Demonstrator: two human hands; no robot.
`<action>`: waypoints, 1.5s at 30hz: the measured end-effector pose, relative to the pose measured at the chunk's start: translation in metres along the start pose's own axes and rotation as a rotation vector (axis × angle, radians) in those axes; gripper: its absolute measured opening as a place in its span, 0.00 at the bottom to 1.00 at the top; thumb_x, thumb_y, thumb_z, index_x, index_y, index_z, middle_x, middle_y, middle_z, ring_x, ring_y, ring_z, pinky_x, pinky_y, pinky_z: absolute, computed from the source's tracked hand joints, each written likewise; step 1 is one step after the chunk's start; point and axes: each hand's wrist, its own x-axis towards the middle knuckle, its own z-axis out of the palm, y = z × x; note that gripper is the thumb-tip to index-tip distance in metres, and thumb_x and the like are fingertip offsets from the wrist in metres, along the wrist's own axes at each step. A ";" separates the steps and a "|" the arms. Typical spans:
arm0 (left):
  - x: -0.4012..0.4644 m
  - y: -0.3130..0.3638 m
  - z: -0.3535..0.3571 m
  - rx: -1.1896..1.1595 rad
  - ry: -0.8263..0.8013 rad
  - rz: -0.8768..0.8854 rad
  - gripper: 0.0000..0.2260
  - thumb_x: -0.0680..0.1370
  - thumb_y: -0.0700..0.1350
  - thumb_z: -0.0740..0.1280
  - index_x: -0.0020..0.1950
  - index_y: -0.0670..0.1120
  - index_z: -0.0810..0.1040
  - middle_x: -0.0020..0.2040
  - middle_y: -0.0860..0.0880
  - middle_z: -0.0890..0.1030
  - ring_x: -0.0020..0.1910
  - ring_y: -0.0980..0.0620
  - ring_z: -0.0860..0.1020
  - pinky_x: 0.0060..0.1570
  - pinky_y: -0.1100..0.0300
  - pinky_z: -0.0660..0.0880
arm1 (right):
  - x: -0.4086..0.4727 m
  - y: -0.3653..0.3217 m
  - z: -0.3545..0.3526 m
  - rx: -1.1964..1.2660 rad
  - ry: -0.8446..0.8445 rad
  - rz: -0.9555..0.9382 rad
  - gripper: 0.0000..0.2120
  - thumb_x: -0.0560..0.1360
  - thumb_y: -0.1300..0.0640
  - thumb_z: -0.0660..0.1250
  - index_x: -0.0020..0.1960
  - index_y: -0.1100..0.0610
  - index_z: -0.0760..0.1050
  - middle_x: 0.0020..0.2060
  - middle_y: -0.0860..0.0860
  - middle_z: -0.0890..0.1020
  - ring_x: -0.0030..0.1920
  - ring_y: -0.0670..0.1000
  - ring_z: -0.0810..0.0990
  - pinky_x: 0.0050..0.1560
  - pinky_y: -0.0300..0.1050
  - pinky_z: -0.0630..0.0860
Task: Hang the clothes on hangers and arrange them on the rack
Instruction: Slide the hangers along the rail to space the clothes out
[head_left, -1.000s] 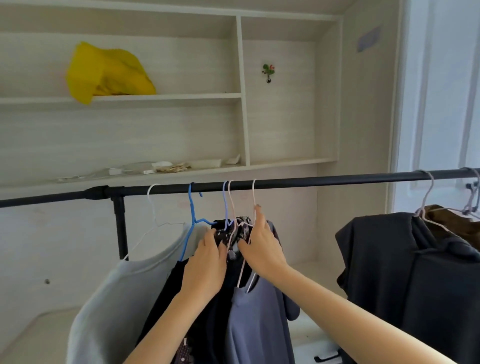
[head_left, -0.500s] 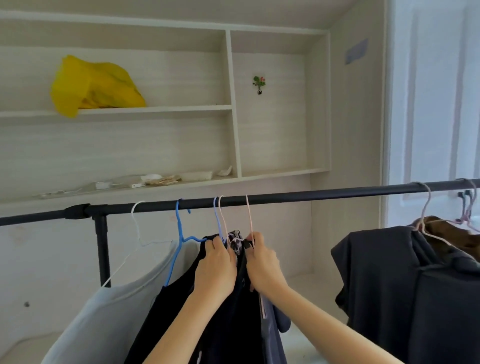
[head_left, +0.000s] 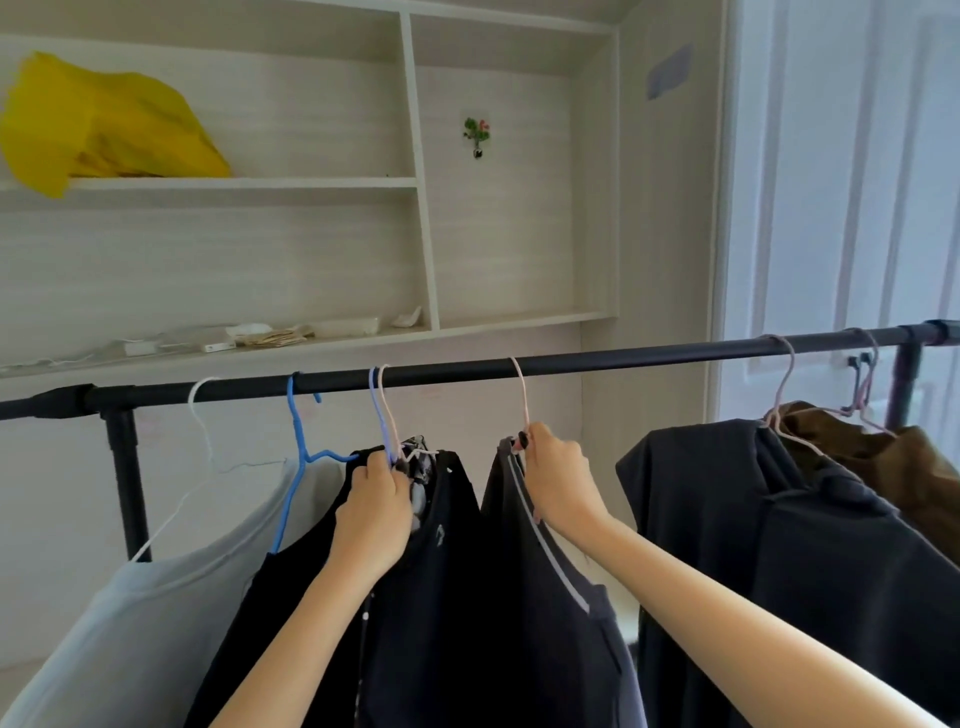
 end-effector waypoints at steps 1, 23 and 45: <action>0.000 -0.002 0.000 -0.015 0.004 -0.008 0.10 0.82 0.43 0.53 0.60 0.41 0.67 0.51 0.41 0.75 0.43 0.44 0.75 0.38 0.52 0.70 | -0.001 0.004 -0.004 -0.014 0.008 0.001 0.09 0.81 0.63 0.55 0.59 0.60 0.69 0.42 0.57 0.80 0.34 0.55 0.82 0.35 0.51 0.83; 0.005 -0.003 0.009 -0.067 0.011 -0.052 0.11 0.82 0.44 0.51 0.60 0.42 0.68 0.48 0.41 0.74 0.38 0.47 0.72 0.34 0.55 0.64 | 0.006 0.112 -0.105 -0.082 0.203 0.207 0.08 0.79 0.64 0.55 0.51 0.61 0.73 0.41 0.58 0.80 0.33 0.59 0.81 0.36 0.54 0.82; -0.001 0.007 0.003 -0.299 -0.025 -0.107 0.13 0.82 0.44 0.52 0.65 0.47 0.66 0.47 0.45 0.71 0.35 0.50 0.71 0.34 0.57 0.68 | -0.023 -0.030 -0.060 0.063 0.453 -0.319 0.19 0.73 0.64 0.63 0.64 0.56 0.67 0.63 0.51 0.68 0.59 0.52 0.71 0.50 0.42 0.71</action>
